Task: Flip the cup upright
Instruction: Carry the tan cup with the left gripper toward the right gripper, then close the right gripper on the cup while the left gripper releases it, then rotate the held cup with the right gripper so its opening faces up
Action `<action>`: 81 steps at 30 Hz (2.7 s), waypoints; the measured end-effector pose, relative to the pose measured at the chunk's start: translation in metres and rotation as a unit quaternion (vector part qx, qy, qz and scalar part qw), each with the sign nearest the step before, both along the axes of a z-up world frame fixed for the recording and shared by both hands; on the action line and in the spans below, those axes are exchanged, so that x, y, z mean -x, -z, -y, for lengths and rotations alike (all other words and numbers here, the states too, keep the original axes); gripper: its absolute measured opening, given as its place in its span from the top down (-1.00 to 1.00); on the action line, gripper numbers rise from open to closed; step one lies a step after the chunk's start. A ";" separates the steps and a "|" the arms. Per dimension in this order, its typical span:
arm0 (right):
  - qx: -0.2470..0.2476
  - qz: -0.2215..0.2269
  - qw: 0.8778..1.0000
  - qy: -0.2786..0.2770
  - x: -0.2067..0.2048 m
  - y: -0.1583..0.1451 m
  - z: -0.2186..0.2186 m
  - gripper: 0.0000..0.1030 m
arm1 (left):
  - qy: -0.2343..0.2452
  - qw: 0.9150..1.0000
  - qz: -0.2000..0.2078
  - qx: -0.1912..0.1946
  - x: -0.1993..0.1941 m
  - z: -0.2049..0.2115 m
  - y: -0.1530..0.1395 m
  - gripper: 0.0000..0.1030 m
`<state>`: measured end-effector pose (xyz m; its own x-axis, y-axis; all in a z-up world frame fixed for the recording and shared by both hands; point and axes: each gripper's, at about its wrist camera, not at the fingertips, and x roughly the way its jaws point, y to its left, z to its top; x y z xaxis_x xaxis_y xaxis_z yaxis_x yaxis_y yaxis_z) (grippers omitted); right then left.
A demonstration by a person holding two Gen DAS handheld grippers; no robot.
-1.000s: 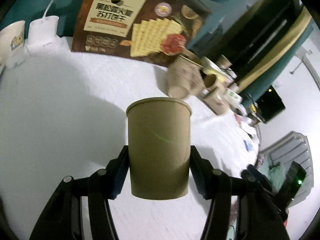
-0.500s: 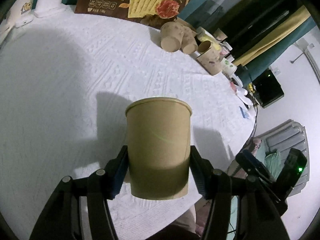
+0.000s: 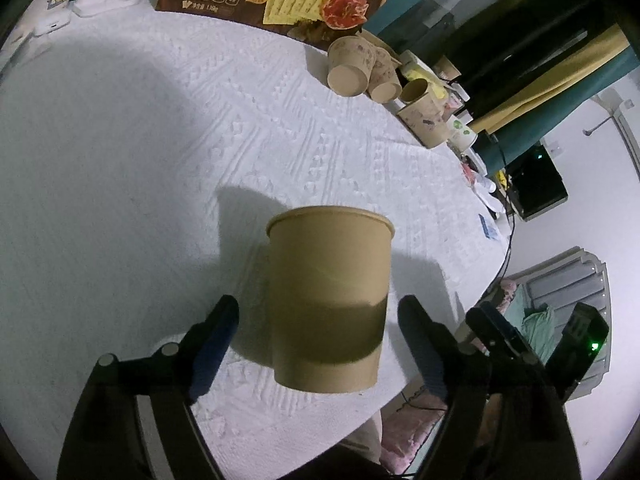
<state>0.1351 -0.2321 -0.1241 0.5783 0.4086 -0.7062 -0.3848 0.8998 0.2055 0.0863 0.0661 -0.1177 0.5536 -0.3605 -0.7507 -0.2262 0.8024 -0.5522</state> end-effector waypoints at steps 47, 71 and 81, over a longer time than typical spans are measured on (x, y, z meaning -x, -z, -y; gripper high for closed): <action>-0.010 -0.146 0.980 -0.138 -0.018 0.001 -0.186 -0.52 | -0.064 0.971 0.142 -0.182 0.079 -0.119 -0.056 -0.60; 0.066 0.170 0.976 -0.115 0.000 -0.027 -0.198 -0.36 | -0.064 0.971 0.146 -0.180 0.074 -0.104 -0.061 -0.60; 0.094 0.240 0.958 -0.123 0.022 -0.010 -0.206 -0.36 | -0.066 0.971 0.141 -0.181 0.077 -0.101 -0.058 -0.60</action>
<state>0.1130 -0.0264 -0.1144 0.7579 0.4654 -0.4573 -0.5994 0.7734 -0.2063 0.0089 0.1668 -0.0592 0.7790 -0.0123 -0.6270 -0.2215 0.9299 -0.2935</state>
